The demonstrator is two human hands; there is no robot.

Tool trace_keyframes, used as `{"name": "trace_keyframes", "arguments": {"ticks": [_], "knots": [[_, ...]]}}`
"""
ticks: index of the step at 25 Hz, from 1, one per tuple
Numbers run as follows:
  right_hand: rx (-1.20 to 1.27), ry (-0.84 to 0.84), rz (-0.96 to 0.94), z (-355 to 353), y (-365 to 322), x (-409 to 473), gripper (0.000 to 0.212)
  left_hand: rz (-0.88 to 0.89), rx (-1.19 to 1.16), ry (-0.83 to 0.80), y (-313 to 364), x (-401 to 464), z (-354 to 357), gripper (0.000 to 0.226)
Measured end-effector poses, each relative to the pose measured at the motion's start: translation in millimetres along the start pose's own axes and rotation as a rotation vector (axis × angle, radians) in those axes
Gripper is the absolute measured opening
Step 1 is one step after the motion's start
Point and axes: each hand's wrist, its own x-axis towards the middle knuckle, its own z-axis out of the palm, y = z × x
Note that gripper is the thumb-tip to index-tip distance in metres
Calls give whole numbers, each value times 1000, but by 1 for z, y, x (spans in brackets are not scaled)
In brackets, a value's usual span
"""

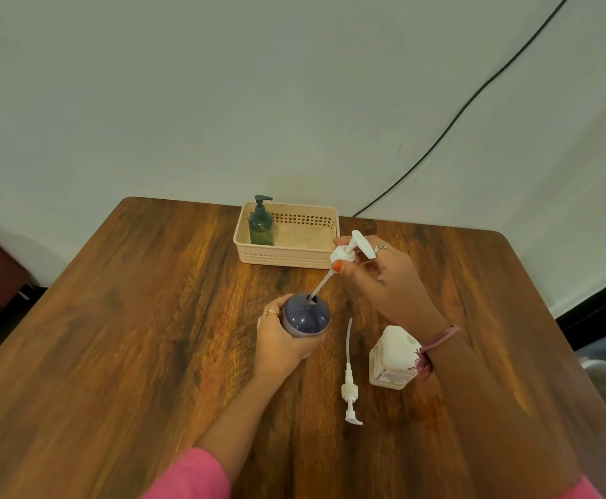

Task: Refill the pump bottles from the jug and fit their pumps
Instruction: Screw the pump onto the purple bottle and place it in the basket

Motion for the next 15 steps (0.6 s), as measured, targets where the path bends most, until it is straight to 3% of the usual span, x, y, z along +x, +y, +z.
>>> {"name": "trace_keyframes", "arguments": {"ticks": [6,15], "knots": [[-100,-103,-57,10,-4,12,36,48,-14,61,34,5,-9,87],[-136,-16,-67,14,-15,16,36,150,-140,26,67,2,-21,91]]}}
